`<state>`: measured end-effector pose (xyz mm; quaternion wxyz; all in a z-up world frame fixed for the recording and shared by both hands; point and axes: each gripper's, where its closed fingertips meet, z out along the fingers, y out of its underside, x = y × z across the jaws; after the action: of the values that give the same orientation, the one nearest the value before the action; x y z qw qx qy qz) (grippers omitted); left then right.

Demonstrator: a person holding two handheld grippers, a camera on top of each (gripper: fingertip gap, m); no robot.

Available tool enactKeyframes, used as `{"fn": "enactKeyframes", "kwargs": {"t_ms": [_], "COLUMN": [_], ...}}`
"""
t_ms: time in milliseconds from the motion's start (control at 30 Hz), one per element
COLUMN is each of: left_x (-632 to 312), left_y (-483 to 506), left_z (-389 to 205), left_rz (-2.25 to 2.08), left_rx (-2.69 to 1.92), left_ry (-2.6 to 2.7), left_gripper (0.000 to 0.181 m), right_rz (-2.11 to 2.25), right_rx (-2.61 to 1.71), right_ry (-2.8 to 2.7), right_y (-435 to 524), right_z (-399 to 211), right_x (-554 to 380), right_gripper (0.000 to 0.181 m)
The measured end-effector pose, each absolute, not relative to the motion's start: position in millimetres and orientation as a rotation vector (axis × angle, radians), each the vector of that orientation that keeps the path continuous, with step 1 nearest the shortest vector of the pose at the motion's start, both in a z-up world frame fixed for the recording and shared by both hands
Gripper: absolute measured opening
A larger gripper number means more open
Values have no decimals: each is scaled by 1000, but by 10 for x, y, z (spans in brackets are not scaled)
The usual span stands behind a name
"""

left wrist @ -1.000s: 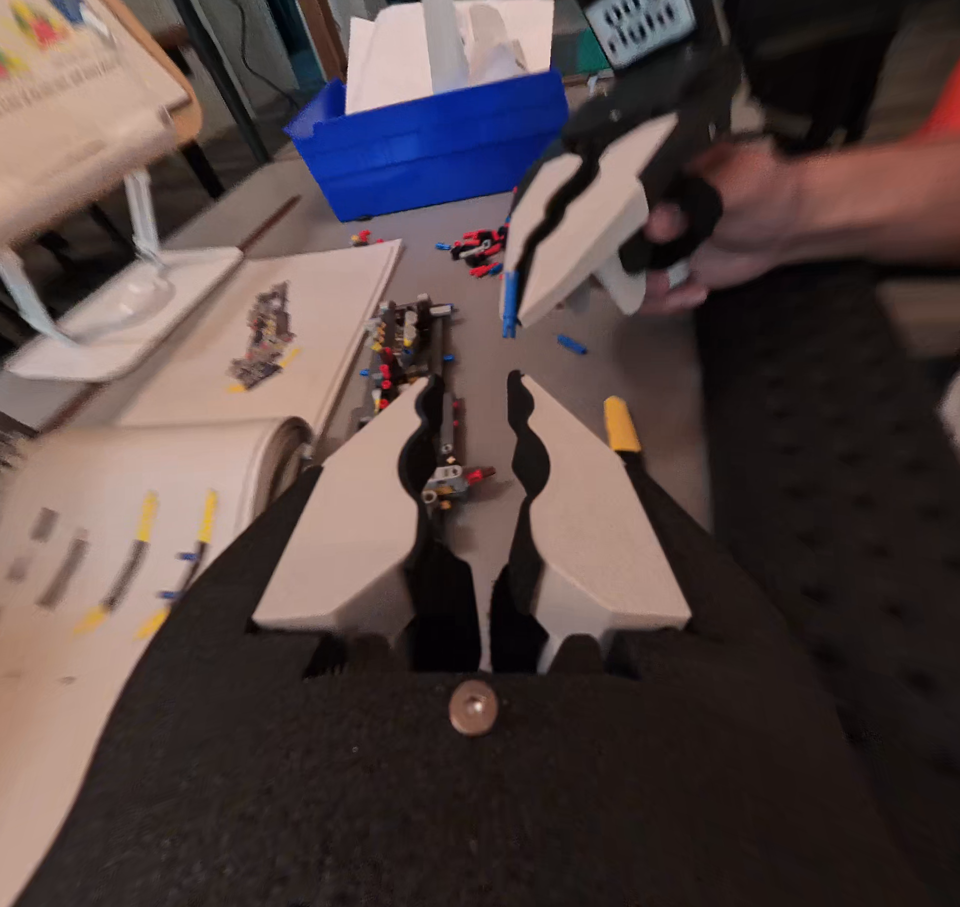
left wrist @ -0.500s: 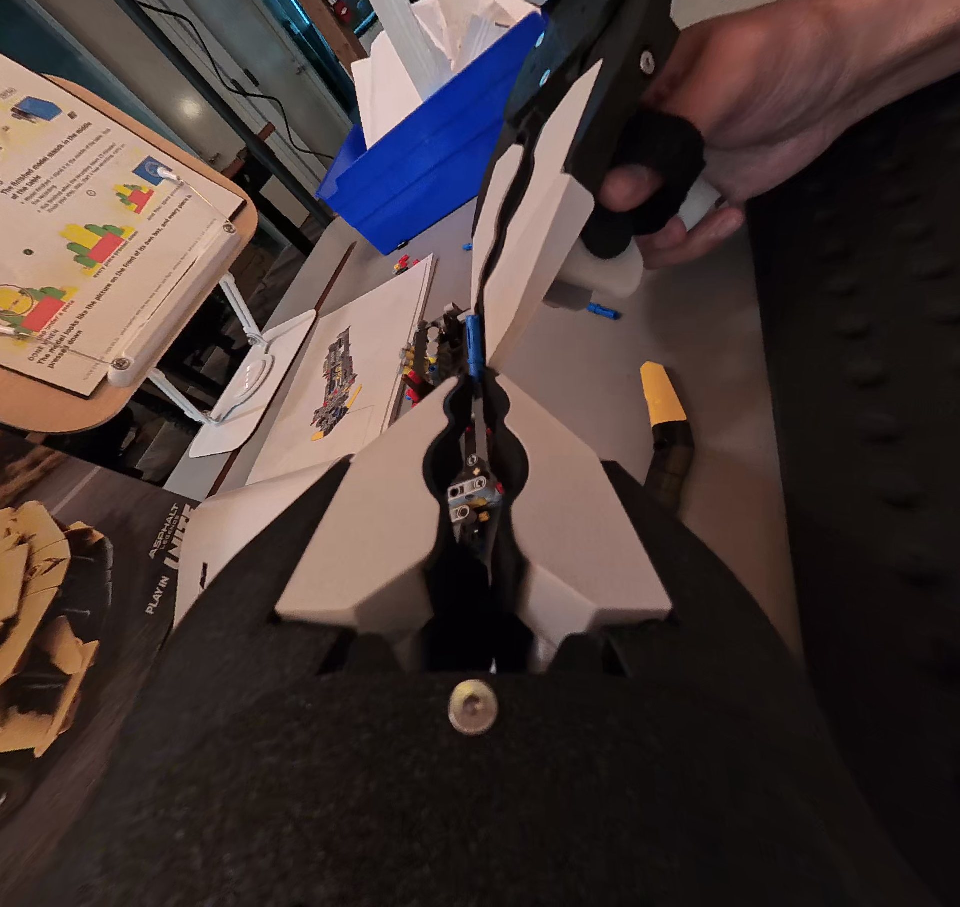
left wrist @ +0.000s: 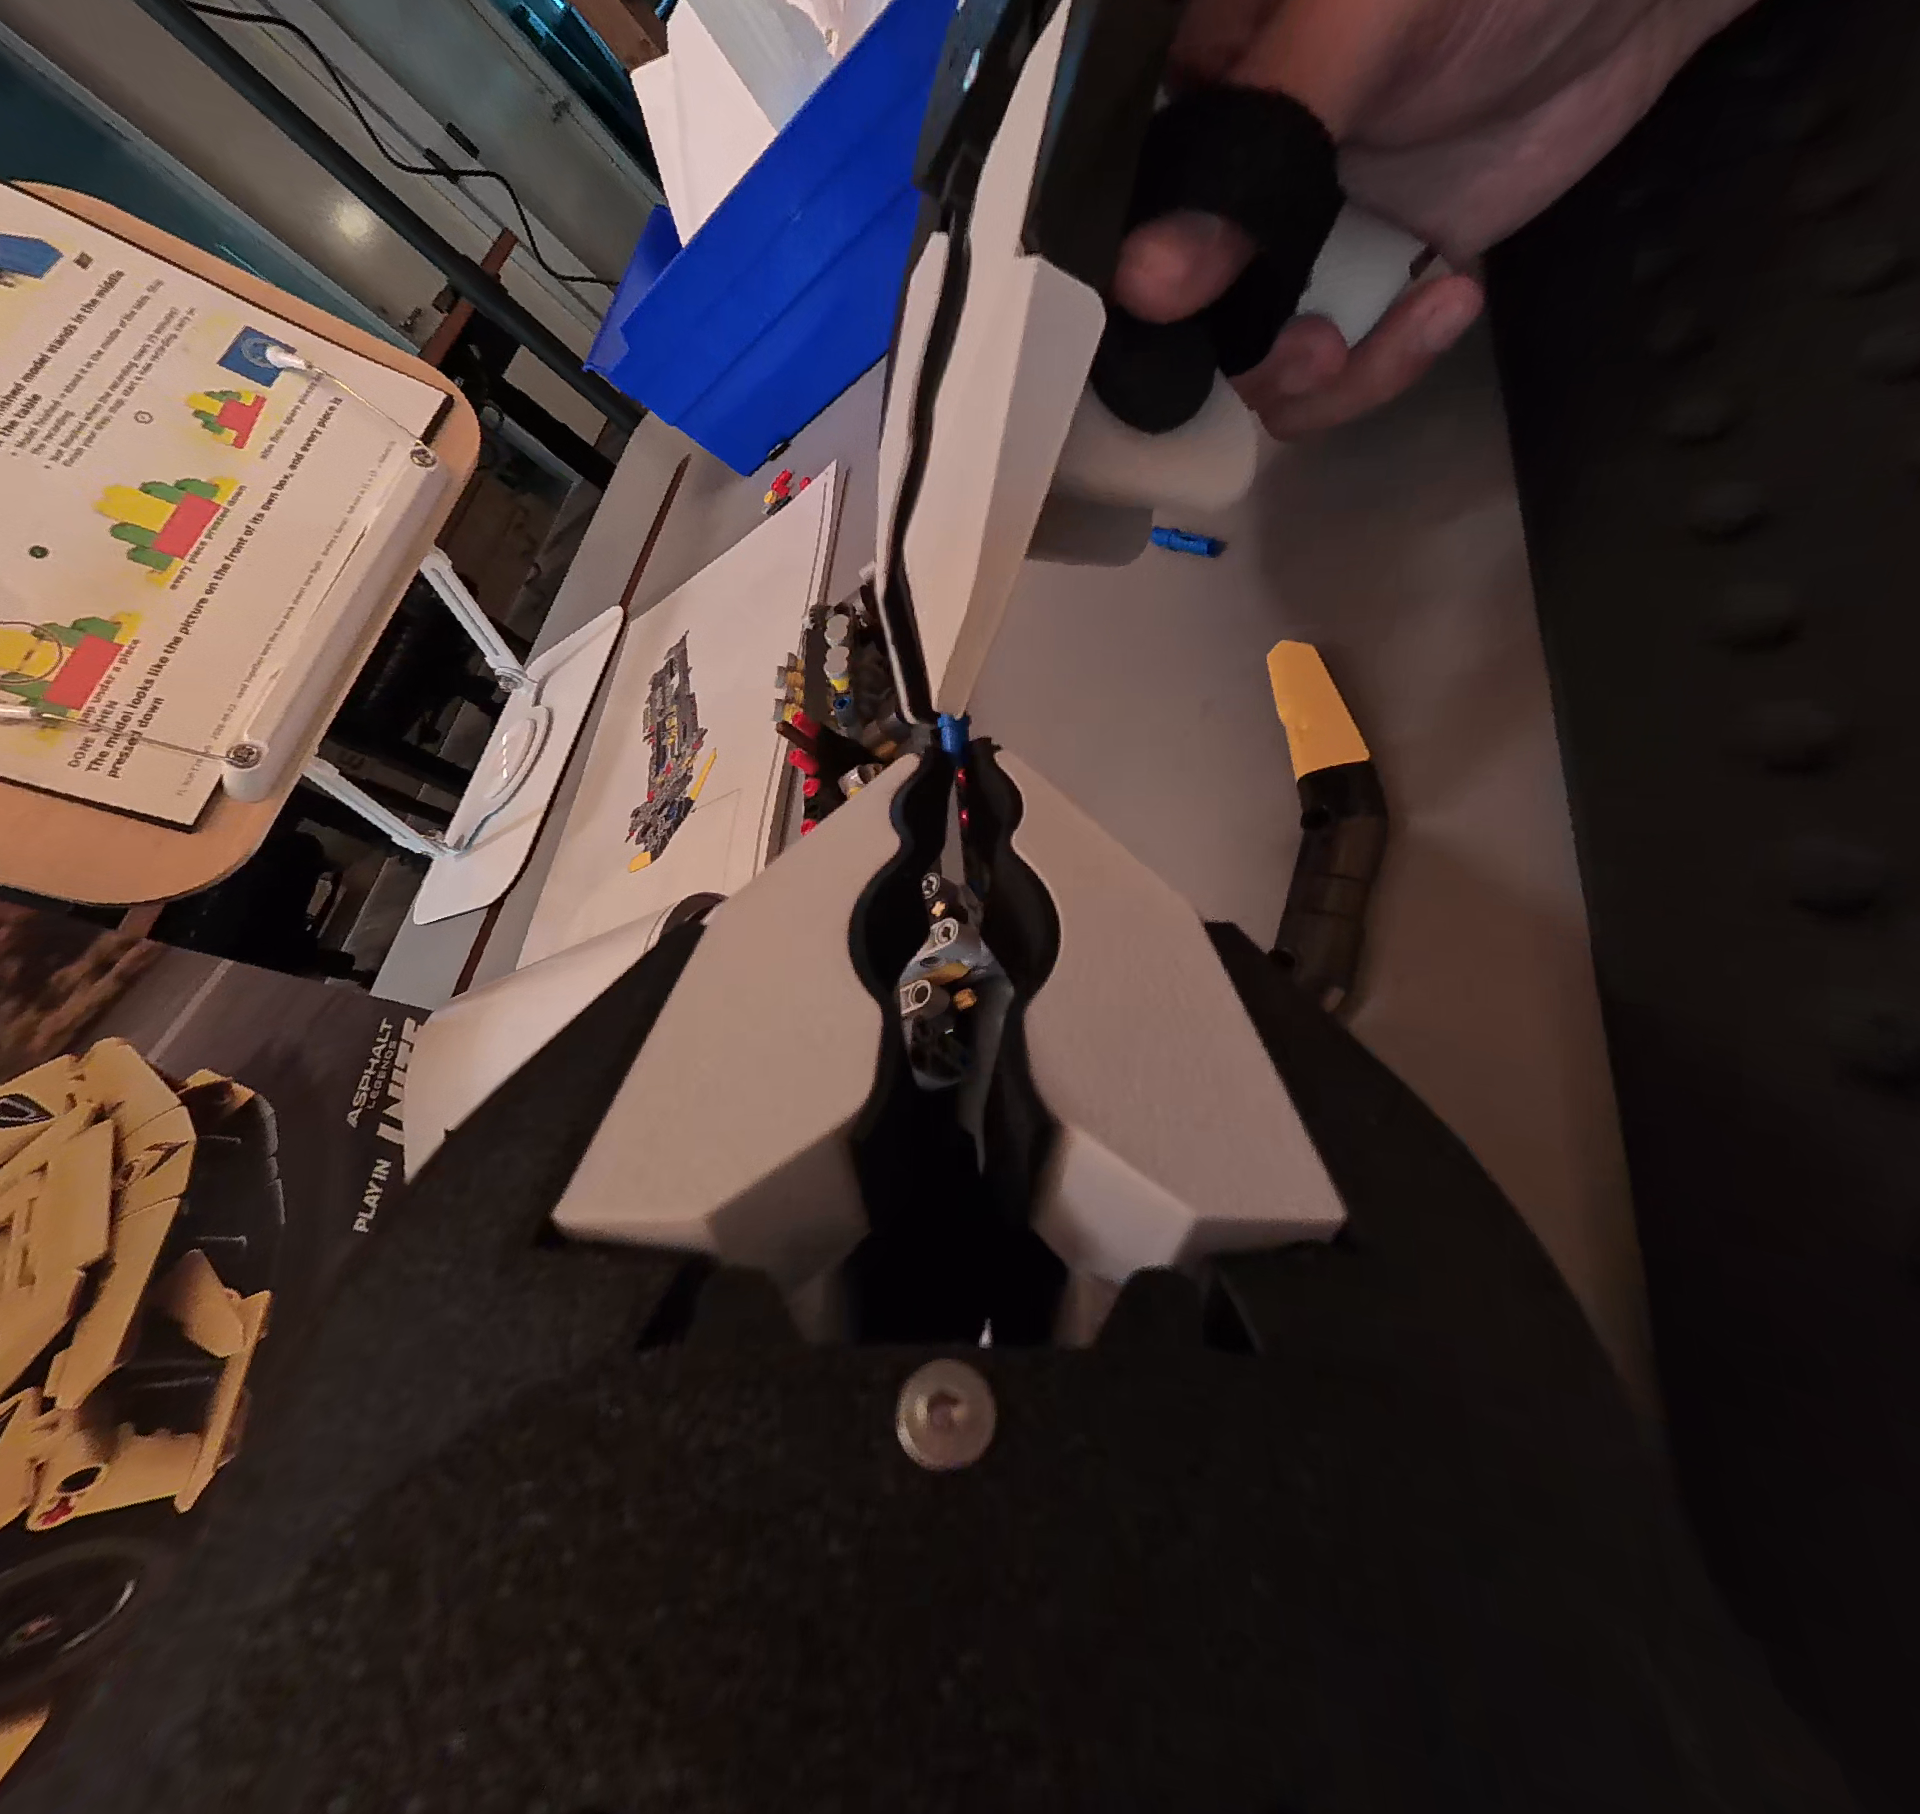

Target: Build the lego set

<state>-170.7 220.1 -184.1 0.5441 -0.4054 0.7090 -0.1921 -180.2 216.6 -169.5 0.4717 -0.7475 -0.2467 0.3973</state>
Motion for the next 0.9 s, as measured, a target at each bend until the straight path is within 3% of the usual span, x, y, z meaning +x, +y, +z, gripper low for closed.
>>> {"fn": "enactKeyframes", "kwargs": {"t_ms": [567,633,767,900], "left_x": [-1719,-1770,-1964,-1976], "left_y": [2167,2164,1872,1759], "left_z": [-1860,-1940,-2166,-2331], "left_rz": [-503,-563,-952,-928], "left_rx": [-1013,-1102,-1428,-1480], "left_ry": [1697,1730,1873,1979], "left_gripper": [2,9,43,45], "right_rz": [953,921,862,845], "right_rx": [-1865,-1887,-1905,-1905], "right_ry": [-635,-640,-610,-601], "right_y": [2147,2150,2147,2117], "right_z": [-1755,-1785,-1814,-1823], "right_x": [-1806,-1761,-1591,-1501], "right_gripper": [4,4,4,4]}}
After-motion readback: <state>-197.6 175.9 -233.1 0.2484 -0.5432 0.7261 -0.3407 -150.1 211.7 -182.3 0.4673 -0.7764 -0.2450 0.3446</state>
